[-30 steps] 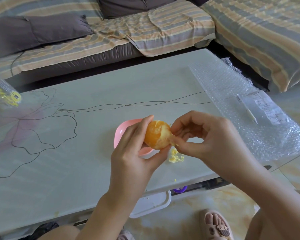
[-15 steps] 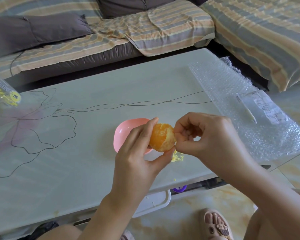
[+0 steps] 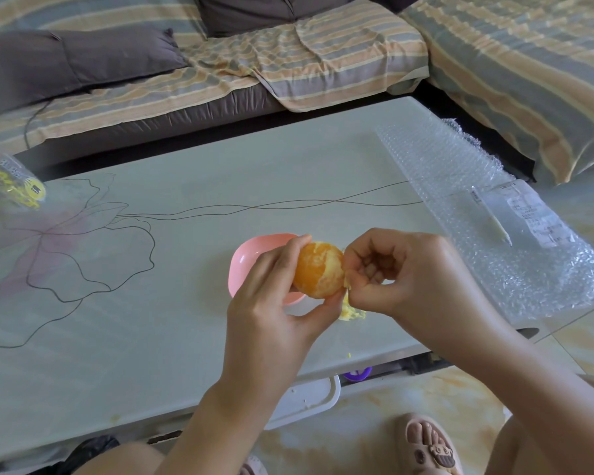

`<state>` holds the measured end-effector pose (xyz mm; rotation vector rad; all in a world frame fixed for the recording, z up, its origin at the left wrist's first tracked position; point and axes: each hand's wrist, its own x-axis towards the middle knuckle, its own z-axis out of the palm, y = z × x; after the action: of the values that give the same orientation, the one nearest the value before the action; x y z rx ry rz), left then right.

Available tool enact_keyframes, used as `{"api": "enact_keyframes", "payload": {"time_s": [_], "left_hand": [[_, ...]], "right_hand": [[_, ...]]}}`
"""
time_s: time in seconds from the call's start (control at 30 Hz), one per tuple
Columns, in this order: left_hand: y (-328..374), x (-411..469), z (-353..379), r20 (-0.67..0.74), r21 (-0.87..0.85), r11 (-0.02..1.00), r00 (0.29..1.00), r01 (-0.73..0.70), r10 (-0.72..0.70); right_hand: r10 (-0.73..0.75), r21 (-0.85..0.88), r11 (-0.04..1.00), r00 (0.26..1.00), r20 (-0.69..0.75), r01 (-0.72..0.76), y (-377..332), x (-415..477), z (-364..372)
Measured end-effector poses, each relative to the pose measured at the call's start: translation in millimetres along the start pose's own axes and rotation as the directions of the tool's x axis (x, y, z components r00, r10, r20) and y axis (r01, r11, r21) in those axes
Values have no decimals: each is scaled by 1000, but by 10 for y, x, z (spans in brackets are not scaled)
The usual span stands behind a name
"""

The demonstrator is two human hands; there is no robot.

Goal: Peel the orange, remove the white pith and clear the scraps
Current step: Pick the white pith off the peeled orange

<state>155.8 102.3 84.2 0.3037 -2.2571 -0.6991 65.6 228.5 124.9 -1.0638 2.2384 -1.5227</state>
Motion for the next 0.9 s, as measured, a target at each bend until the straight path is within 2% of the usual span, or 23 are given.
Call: {"api": "enact_keyframes", "payload": {"time_s": [0.23,0.7,0.8,0.9], "left_hand": [[0,-4,4,5,-22,999,999,41,-41],[-41,36,-52,6,-17,992,992,127,-127],[-11,47,-72,36,-85,973,977,214,-212],[-36,65,-81,119,-263,887,925,380,-361]], "right_hand": [[9,18,1000,1000,16,-10,-21,-10,17],[-91,-48,995,996,13,92,11,-52,97],[-55,-3,998,998,11,55,68,-16,21],[30,-50,998,999,-45,-32,241,104,-75]]}}
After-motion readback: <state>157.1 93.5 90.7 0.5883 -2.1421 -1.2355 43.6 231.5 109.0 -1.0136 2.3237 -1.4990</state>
